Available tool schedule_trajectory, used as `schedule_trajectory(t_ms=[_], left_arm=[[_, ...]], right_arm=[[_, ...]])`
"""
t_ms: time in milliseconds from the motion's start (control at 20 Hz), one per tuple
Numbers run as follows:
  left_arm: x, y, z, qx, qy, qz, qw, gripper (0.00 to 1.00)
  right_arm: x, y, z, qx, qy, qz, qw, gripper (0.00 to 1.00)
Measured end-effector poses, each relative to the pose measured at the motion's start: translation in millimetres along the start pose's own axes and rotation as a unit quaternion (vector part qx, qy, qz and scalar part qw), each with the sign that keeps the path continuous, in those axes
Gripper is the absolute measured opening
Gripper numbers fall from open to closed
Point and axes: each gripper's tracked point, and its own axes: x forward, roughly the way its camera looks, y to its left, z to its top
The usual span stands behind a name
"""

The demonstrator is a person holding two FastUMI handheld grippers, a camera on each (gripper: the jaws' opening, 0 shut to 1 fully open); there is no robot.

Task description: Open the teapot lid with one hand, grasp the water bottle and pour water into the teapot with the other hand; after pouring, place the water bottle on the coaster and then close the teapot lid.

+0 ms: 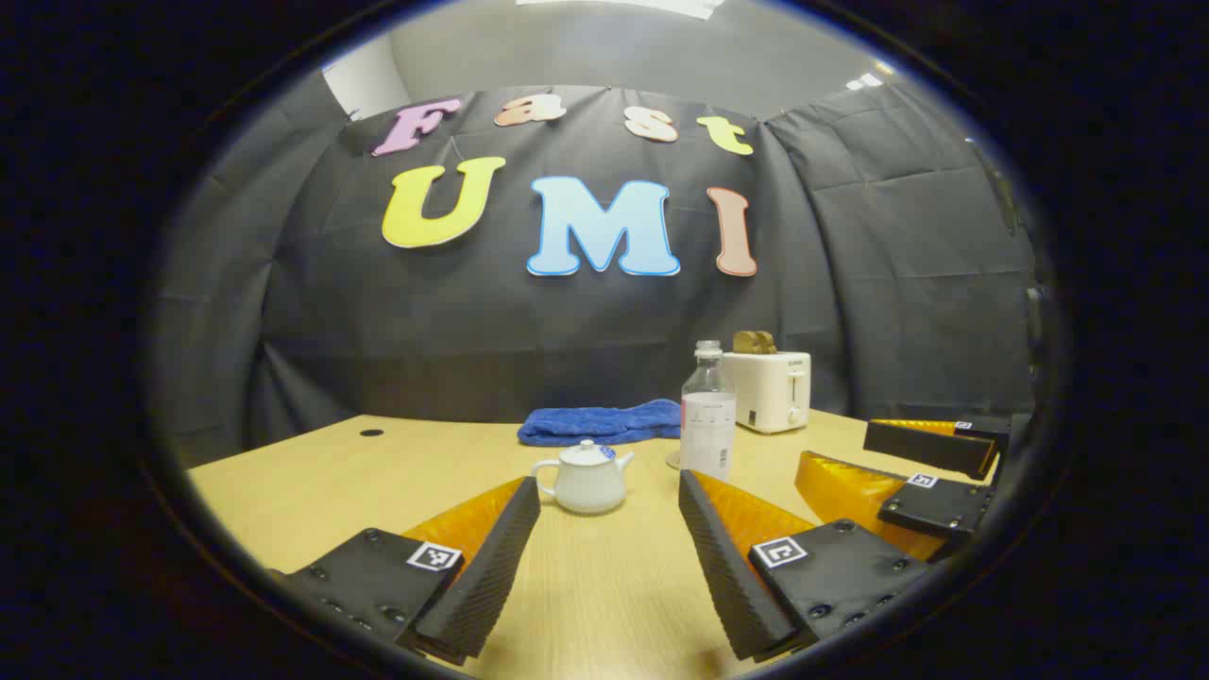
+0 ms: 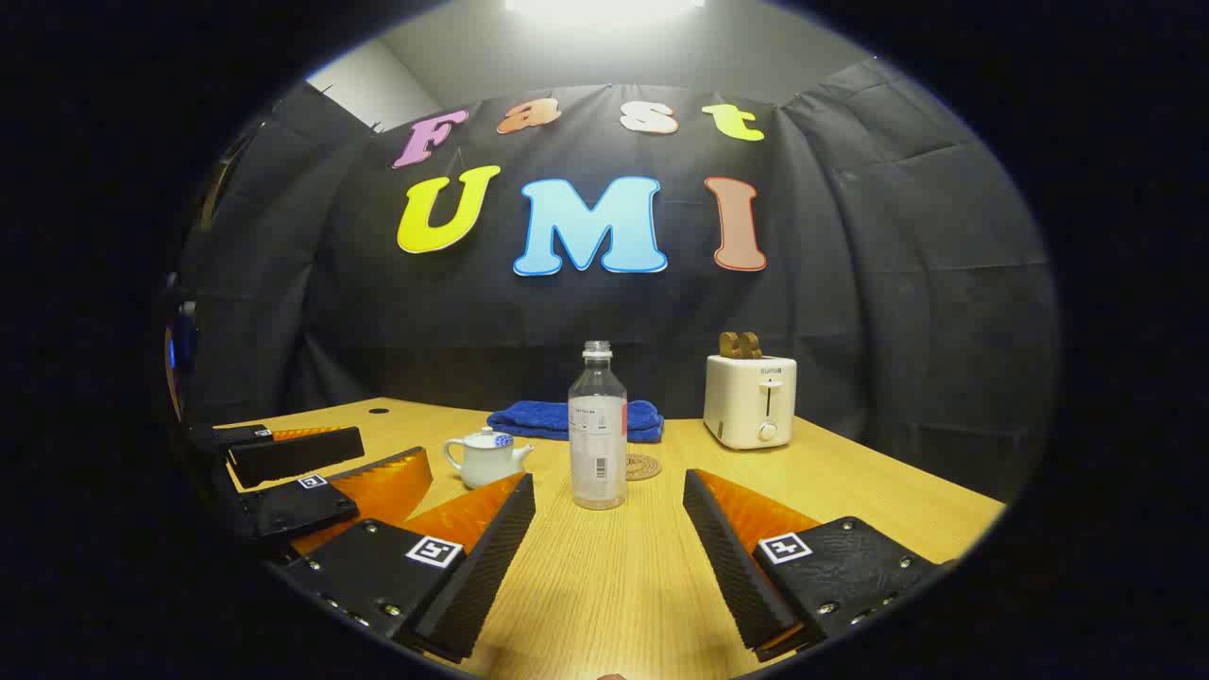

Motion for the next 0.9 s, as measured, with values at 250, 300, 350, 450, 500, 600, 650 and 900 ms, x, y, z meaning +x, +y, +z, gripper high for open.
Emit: schedule_trajectory(t_ms=[250,300,350,450,500,600,650,900], left_arm=[[-35.2,9.1,37.9,0.017,-0.024,0.013,0.999,0.97],[-41.8,8.4,41.6,0.021,-0.023,0.013,0.999,0.97],[-48.2,6.3,43.1,0.023,-0.022,0.012,0.999,0.97],[-60.2,1.6,47.4,0.025,-0.022,0.008,0.999,0.97],[-63.6,-1.8,49.6,0.027,-0.022,0.005,0.999,0.97],[-68.9,-5.9,51.0,0.032,-0.023,0.002,0.999,0.98],[-70.1,-8.7,49.8,0.032,-0.023,-0.001,0.999,0.98],[-66.8,-13.2,47.3,0.021,-0.021,-0.005,1.000,0.99]], right_arm=[[-30.1,-14.0,25.5,0.031,-0.001,-0.006,1.000,0.98],[-35.1,-19.0,27.7,0.032,0.003,-0.014,0.999,0.98],[-40.7,-24.2,30.0,0.031,0.004,-0.022,0.999,0.98],[-51.3,-29.9,37.3,0.021,-0.002,-0.032,0.999,0.98],[-55.2,-32.9,40.6,0.013,-0.004,-0.039,0.999,0.98],[-62.3,-36.5,43.8,-0.002,-0.004,-0.049,0.999,0.98],[-64.6,-37.3,46.0,-0.008,-0.006,-0.052,0.999,0.98],[-63.3,-38.5,51.7,-0.034,-0.019,-0.060,0.997,0.98]])
